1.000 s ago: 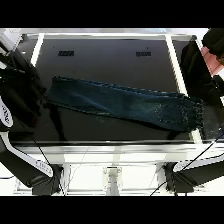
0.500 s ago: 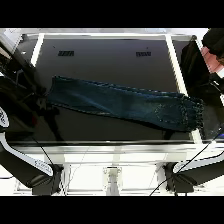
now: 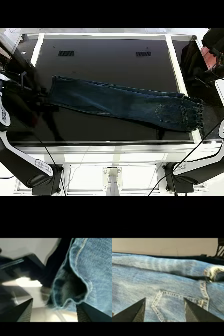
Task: Fold the clothes and pants, and hang the long-sleeved shirts on hangers.
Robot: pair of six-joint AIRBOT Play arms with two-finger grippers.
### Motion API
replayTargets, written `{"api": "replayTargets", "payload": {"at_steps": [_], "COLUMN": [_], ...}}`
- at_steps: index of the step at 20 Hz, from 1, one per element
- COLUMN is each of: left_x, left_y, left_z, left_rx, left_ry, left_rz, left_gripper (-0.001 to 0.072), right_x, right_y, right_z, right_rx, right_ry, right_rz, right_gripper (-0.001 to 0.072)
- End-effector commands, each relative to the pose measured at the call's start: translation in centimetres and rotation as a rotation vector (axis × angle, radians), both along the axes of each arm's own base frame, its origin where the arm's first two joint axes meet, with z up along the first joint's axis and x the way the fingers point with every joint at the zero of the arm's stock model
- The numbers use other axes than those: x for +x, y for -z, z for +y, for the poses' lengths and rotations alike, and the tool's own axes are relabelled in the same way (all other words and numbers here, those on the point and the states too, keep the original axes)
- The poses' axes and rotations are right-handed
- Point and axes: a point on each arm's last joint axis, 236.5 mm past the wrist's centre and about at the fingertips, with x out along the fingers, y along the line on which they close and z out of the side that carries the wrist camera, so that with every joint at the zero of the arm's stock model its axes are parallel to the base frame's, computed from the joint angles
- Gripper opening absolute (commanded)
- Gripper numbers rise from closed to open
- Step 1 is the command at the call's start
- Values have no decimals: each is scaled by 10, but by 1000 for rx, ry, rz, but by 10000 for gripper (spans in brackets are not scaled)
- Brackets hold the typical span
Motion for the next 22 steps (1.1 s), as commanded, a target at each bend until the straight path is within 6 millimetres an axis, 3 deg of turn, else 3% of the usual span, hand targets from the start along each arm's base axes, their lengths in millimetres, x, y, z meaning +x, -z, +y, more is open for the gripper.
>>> {"api": "replayTargets", "payload": {"at_steps": [1, 2, 3, 4, 5, 8, 10, 12, 15, 17, 19, 20, 21, 22], "left_x": [2, 0, -2, -4, -5, -11, -23, -48, -100, -125, -135, -142, -146, -151], "left_y": [23, 28, 31, 31, 28, 2, -27, -60, -99, -109, -111, -110, -110, -110], "left_z": [-22, -31, -39, -43, -45, -34, -2, 39, 87, 94, 92, 89, 88, 87], "left_rx": [-29, -36, -43, -44, -48, -26, 82, 233, 382, 345, 288, 268, 264, 260], "left_ry": [46, 74, 102, 124, 133, 132, 99, 74, 43, -27, -103, -107, -110, -106], "left_rz": [28, 43, 54, 58, 60, 46, 49, 75, 177, 237, 260, 273, 272, 267], "left_gripper": [595, 582, 466, 287, 18, 18, 18, 18, 19, 20, 20, 61, 211, 306], "right_x": [7, 6, 6, 6, 6, 3, -1, -9, -19, -17, -18, -21, -23, -24], "right_y": [-1, -1, 0, 0, 0, 0, 1, 1, 2, 2, 2, 2, 2, 2], "right_z": [8, 8, 8, 8, 8, 9, 12, 17, 31, 44, 63, 76, 89, 103], "right_rx": [-9, -8, -7, -8, -8, -4, 4, 24, 38, 37, 39, 40, 37, 33], "right_ry": [-11, -12, -14, -14, -14, -20, -28, -46, -94, -125, -172, -216, -271, -317], "right_rz": [-17, -15, -12, -11, -11, -1, 15, 43, 89, 91, 101, 113, 115, 114], "right_gripper": [526, 526, 526, 526, 526, 526, 525, 476, 465, 466, 466, 466, 466, 466]}}
